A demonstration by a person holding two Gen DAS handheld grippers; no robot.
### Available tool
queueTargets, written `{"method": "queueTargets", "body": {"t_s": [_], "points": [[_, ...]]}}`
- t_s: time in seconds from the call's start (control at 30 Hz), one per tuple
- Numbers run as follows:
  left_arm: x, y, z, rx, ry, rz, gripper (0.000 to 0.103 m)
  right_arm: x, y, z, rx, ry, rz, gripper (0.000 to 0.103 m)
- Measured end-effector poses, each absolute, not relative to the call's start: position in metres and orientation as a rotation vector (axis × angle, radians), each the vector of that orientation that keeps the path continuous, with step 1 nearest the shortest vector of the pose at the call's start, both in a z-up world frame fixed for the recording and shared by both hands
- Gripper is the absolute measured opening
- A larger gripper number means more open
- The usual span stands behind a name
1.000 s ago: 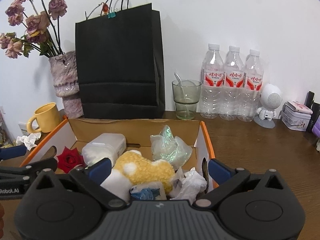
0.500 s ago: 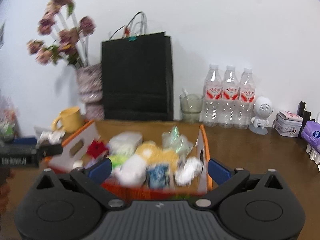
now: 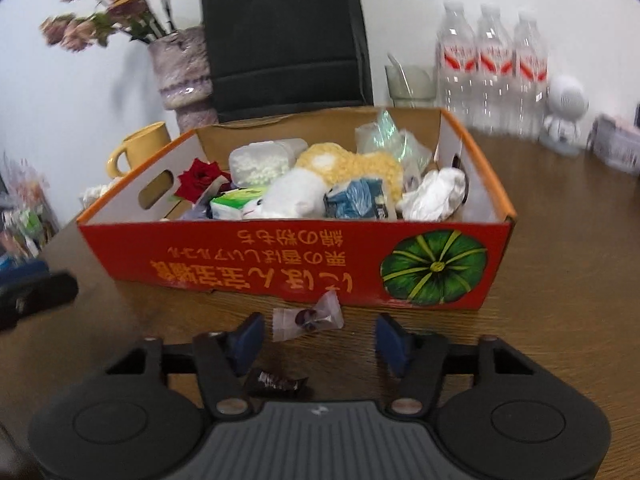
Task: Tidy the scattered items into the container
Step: 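Move both grippers back to the black wrapper and last clear bag, then grasp the black wrapper with the left gripper while the right grasps the clear bag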
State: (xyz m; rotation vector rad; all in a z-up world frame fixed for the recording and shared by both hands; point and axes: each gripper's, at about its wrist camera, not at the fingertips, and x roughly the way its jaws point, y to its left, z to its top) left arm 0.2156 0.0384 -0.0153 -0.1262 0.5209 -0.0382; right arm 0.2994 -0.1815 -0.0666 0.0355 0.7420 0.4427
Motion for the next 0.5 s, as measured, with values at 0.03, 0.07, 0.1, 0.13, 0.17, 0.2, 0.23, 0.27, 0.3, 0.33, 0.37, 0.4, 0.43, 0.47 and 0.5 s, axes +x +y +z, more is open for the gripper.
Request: {"method": "queueTargets", "body": {"t_s": [0.03, 0.07, 0.1, 0.13, 0.17, 0.2, 0.23, 0.27, 0.3, 0.33, 0.37, 0.4, 0.43, 0.47, 0.5], "points": [[0.216, 0.036, -0.016, -0.120, 0.524, -0.044, 0.103, 0.301, -0.182, -0.068, 0.049, 0.740, 0.446, 0.041], [0.216, 0.034, -0.017, -0.113, 0.528, -0.050, 0.103, 0.302, -0.183, -0.068, 0.060, 0.738, 0.450, 0.030], [0.217, 0.031, -0.019, -0.106, 0.532, -0.056, 0.103, 0.303, -0.184, -0.069, 0.069, 0.739, 0.456, 0.023], [0.217, 0.028, -0.020, -0.099, 0.535, -0.060, 0.103, 0.304, -0.185, -0.070, 0.078, 0.738, 0.464, 0.017], [0.218, 0.025, -0.021, -0.092, 0.538, -0.063, 0.103, 0.304, -0.187, -0.070, 0.089, 0.738, 0.470, 0.014], [0.219, 0.020, -0.022, -0.085, 0.542, -0.069, 0.103, 0.304, -0.189, -0.070, 0.100, 0.739, 0.475, 0.013], [0.219, 0.015, -0.023, -0.079, 0.547, -0.077, 0.103, 0.303, -0.192, -0.069, 0.108, 0.737, 0.480, 0.011], [0.220, 0.009, -0.024, -0.073, 0.551, -0.087, 0.102, 0.302, -0.196, -0.068, 0.116, 0.730, 0.483, 0.007], [0.221, 0.003, -0.024, -0.067, 0.554, -0.101, 0.102, 0.301, -0.201, -0.067, 0.121, 0.724, 0.481, 0.007], [0.222, -0.005, -0.026, -0.056, 0.559, -0.119, 0.101, 0.300, -0.206, -0.065, 0.125, 0.721, 0.475, 0.007], [0.223, -0.013, -0.027, -0.044, 0.564, -0.133, 0.101, 0.299, -0.211, -0.064, 0.131, 0.719, 0.472, 0.006], [0.224, -0.022, -0.029, -0.028, 0.568, -0.150, 0.100, 0.299, -0.216, -0.064, 0.136, 0.719, 0.468, 0.006], [0.226, -0.032, -0.031, -0.011, 0.575, -0.169, 0.096, 0.298, -0.221, -0.064, 0.138, 0.718, 0.463, 0.006], [0.228, -0.041, -0.033, 0.003, 0.584, -0.186, 0.094, 0.297, -0.227, -0.064, 0.135, 0.717, 0.456, 0.006], [0.230, -0.051, -0.036, 0.021, 0.594, -0.205, 0.090, 0.297, -0.232, -0.064, 0.133, 0.716, 0.451, 0.006]]}}
